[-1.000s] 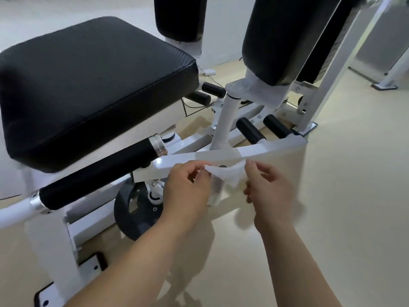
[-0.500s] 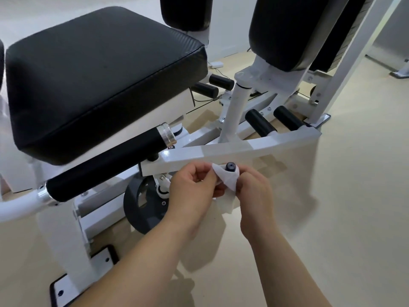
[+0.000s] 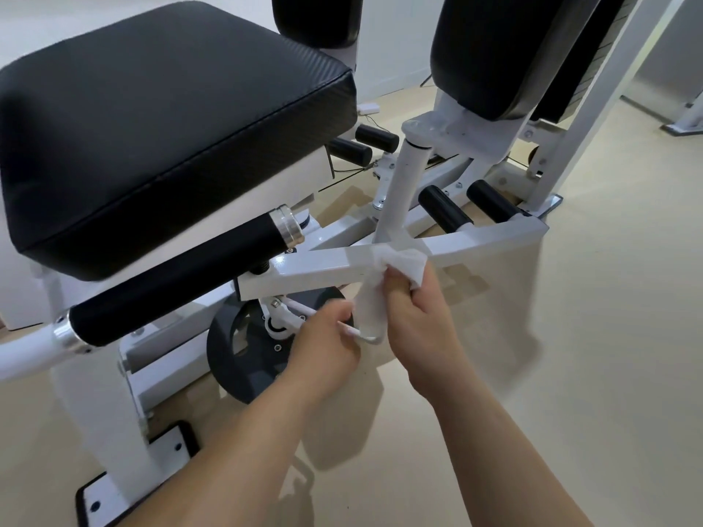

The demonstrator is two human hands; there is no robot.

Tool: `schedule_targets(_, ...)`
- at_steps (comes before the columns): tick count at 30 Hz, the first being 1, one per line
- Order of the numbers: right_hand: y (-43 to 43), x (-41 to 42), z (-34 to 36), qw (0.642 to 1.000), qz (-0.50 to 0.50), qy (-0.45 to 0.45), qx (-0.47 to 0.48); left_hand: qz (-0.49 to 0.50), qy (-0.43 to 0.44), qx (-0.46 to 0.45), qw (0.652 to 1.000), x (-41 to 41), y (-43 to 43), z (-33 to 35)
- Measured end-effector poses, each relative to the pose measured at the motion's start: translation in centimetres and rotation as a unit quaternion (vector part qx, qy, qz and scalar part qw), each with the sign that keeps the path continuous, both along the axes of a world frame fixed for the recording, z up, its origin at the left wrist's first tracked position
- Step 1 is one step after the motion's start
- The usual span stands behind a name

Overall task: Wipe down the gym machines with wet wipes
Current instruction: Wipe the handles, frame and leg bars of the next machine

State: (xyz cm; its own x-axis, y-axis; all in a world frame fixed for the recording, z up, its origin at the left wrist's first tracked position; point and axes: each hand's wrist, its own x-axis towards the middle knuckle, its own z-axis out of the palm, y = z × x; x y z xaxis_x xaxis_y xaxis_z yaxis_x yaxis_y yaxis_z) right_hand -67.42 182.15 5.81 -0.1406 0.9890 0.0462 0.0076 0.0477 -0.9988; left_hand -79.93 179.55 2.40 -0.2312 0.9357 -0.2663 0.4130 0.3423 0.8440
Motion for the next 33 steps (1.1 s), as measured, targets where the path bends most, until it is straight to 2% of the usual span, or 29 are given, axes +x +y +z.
schedule_targets(3,-0.2,-0.6,0.2,0.999,-0.001,-0.016,0.033,-0.121,0.107,-0.04,0.986,0.0,-0.6,-1.5)
schedule_targets(6,-0.8,-1.0,-1.3,0.996,-0.017,-0.07,0.048,-0.153,0.154,-0.03,0.976,-0.4,-0.7,-2.5)
schedule_targets(11,-1.2,-0.7,-4.1,0.987,0.044,-0.111,-0.107,-0.192,0.16,-0.032,0.968,-0.9,-1.0,-3.3)
schedule_targets(15,-0.7,-0.9,-2.3,0.997,0.017,-0.08,-0.005,-0.177,0.158,-0.029,0.971,-1.3,-1.2,-3.7)
schedule_targets(20,-0.8,-1.1,-0.7,0.996,0.0,-0.06,0.068,-0.207,0.174,-0.022,0.962,-1.1,-0.8,-3.6)
schedule_targets(22,-0.9,-1.2,-1.4,0.996,-0.012,-0.064,0.062,-0.203,0.172,-0.015,0.964,-0.9,-1.0,-3.3)
schedule_targets(26,-1.4,-0.9,-4.1,0.991,0.039,-0.09,-0.09,-0.18,0.163,-0.022,0.97,-1.1,-1.3,-3.2)
schedule_targets(27,-1.6,-0.8,-4.3,0.989,0.051,-0.092,-0.103,-0.178,0.166,-0.009,0.97,-1.2,-1.2,-3.7)
schedule_targets(33,-0.6,-0.7,-2.4,0.997,0.036,-0.051,-0.035,-0.178,0.145,0.01,0.973,-2.1,-1.0,-4.9)
